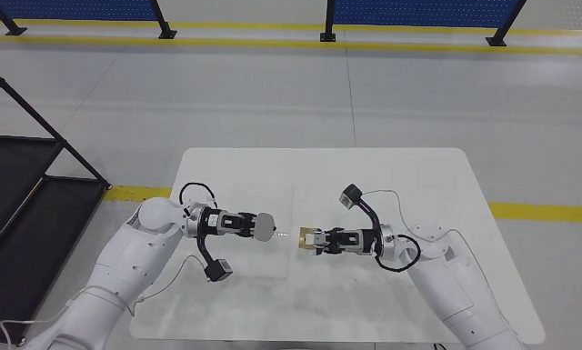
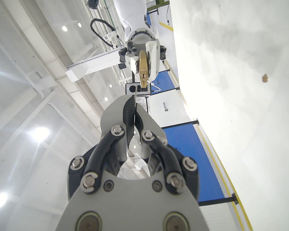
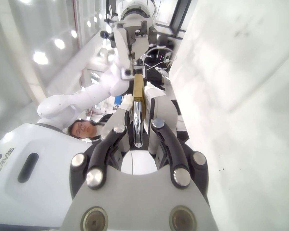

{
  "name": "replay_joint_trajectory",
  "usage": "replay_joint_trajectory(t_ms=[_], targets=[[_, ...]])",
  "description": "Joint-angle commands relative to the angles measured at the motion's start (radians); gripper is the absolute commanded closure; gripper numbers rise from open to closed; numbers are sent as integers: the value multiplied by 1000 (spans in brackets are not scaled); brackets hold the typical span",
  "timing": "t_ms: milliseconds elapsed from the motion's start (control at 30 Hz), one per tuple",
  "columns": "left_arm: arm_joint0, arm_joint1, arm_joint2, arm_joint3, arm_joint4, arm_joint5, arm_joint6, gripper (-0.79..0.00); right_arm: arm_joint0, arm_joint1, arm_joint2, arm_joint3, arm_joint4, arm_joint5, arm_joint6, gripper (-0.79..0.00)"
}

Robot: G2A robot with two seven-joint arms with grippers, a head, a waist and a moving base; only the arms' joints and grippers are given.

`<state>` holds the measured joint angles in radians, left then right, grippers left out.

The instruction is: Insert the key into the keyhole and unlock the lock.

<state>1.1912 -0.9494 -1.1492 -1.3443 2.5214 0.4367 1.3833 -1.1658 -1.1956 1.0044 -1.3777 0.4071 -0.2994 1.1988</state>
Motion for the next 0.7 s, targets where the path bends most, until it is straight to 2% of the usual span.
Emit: replay_joint_trajectory(t_ms=[0, 667], targets=[[0, 1, 6, -2, 5, 5, -5, 0, -2, 0, -1, -2, -1, -3, -5, 0], [-26, 8, 58, 5, -2, 28, -28, 0, 12, -3, -35, 0, 12, -20, -26, 0]])
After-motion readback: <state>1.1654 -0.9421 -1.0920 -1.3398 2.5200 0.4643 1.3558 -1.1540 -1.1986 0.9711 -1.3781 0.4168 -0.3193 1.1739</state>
